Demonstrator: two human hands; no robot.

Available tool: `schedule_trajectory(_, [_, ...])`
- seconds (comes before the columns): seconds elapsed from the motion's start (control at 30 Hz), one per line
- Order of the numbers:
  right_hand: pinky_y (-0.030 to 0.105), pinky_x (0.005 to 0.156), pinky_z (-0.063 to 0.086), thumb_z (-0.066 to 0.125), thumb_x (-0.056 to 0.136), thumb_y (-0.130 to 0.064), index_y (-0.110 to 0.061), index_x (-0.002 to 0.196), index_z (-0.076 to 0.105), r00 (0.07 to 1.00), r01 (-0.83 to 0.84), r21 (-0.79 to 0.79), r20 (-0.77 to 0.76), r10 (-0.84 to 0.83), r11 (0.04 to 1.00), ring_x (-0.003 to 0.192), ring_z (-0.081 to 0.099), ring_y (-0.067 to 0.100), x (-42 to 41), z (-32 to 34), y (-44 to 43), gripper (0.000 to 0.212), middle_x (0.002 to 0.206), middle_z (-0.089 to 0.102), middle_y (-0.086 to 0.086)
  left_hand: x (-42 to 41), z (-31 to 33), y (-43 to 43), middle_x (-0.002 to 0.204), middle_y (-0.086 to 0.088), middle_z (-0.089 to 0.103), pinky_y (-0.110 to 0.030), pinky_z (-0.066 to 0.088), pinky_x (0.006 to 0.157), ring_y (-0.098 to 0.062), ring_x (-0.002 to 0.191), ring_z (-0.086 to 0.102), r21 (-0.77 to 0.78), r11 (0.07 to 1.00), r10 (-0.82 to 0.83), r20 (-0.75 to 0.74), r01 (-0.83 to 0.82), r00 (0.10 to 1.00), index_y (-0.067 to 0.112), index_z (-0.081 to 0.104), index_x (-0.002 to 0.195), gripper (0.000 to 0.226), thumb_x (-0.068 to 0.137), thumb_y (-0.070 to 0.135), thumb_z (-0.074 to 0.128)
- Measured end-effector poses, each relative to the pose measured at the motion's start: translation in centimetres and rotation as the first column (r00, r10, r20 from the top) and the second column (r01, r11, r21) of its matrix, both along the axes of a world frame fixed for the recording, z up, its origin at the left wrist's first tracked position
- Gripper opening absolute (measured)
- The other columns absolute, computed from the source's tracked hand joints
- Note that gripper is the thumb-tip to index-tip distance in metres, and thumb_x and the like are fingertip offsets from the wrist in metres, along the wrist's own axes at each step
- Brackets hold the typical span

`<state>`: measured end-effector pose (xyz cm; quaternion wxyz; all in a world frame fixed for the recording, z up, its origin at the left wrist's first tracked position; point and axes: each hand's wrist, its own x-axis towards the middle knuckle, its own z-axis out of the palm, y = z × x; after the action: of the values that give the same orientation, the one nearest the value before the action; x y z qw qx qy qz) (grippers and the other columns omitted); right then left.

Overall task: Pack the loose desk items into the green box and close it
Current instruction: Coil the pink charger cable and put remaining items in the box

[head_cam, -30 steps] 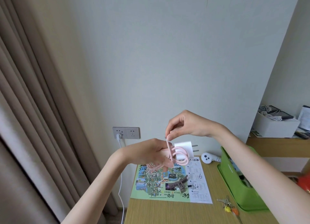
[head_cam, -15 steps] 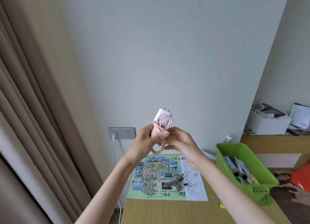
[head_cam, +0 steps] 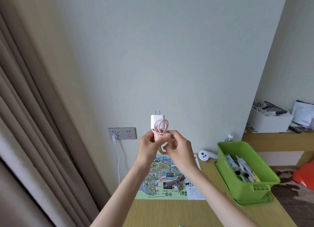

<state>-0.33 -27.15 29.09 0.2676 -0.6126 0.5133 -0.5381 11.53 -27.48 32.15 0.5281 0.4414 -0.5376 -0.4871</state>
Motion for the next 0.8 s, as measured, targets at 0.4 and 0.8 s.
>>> schedule_trajectory(0.4, [0.040,0.065,0.055,0.055,0.093,-0.005,-0.021,0.110,0.047,0.926,-0.011,-0.302,-0.363,-0.104,0.953,0.078,0.067,0.016,-3.3,0.9,1.0,0.025,0.092,0.070,0.000,0.7,2.0,-0.3,0.096,-0.024,0.072,-0.025,0.058,0.066,-0.026,0.080,0.072,0.009,0.997,-0.080,0.070,0.079,0.994,-0.009,0.059,0.104,0.043,0.074,0.010,0.083])
schedule_trajectory(0.8, [0.041,0.070,0.056,0.069,0.085,0.000,-0.010,0.092,0.075,0.998,-0.032,-0.335,-0.068,0.009,0.942,0.081,0.068,0.019,-4.2,2.8,0.6,0.013,0.088,0.065,0.002,0.5,1.9,-0.5,0.097,-0.031,0.068,-0.035,0.058,0.086,-0.037,0.096,0.069,-0.057,0.981,-0.186,0.028,0.188,0.982,-0.016,0.056,0.099,0.038,0.089,0.017,0.069])
